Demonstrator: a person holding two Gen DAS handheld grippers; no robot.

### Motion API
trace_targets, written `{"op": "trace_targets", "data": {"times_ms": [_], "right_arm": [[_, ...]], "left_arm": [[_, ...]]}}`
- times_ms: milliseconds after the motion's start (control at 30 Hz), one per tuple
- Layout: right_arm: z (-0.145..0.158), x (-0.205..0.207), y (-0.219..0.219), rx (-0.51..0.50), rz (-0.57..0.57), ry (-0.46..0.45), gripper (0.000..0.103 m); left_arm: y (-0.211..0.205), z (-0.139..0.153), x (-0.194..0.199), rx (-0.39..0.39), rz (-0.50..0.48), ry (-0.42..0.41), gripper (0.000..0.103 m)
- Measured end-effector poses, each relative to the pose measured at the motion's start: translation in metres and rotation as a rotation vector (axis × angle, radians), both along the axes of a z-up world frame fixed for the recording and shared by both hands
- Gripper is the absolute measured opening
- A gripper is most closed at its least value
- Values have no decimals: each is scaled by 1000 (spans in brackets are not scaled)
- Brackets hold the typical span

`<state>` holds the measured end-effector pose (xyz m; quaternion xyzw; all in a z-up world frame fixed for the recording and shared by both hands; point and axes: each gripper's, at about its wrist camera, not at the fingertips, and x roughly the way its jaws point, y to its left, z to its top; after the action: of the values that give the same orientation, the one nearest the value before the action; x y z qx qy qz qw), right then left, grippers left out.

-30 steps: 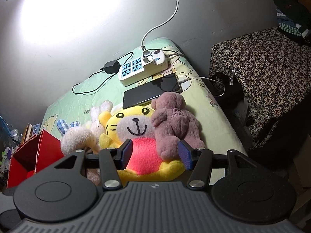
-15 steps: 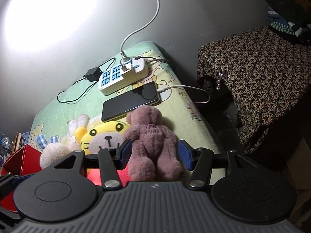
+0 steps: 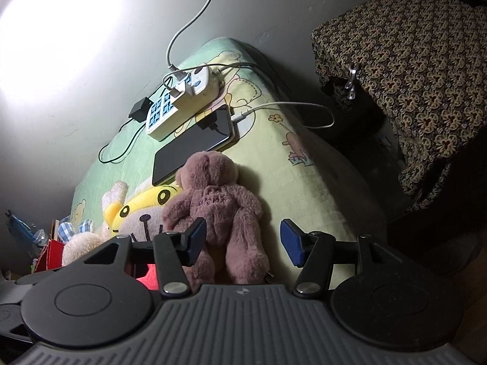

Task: Organize objects
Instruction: 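Close the right gripper on the pink-brown teddy bear and lift it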

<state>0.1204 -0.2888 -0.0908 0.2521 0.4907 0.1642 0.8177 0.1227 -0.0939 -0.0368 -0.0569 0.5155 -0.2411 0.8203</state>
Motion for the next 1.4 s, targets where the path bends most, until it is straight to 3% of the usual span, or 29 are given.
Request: {"op": "trace_targets", "data": {"times_ms": [100, 233, 367, 467, 733, 833, 933, 1067, 1400], "right_arm": [[-14, 11, -1, 61, 18, 39, 58], [-32, 24, 4, 169, 70, 85, 58], [-43, 35, 12, 188, 99, 75, 61], [-44, 40, 13, 190, 104, 53, 58], [-18, 26, 11, 118, 227, -46, 44], [-6, 15, 9, 119, 263, -58, 28], [4, 6, 12, 131, 266, -55, 28], [21, -11, 20, 128, 279, -94, 28], [87, -67, 25, 98, 281, -318, 28]], "left_arm": [[3, -14, 13, -24, 12, 56, 79], [0, -24, 28, -45, -5, 65, 80], [-10, -33, 35, -11, -35, 48, 82], [-16, -35, 34, 21, -56, 17, 82], [-11, -22, 23, 26, -80, -29, 80], [1, -9, 13, 10, -62, -57, 80], [10, -1, 8, -30, -54, -38, 80], [12, 12, -7, 8, -57, -88, 80], [32, 72, -62, -55, -60, -243, 80]]}}
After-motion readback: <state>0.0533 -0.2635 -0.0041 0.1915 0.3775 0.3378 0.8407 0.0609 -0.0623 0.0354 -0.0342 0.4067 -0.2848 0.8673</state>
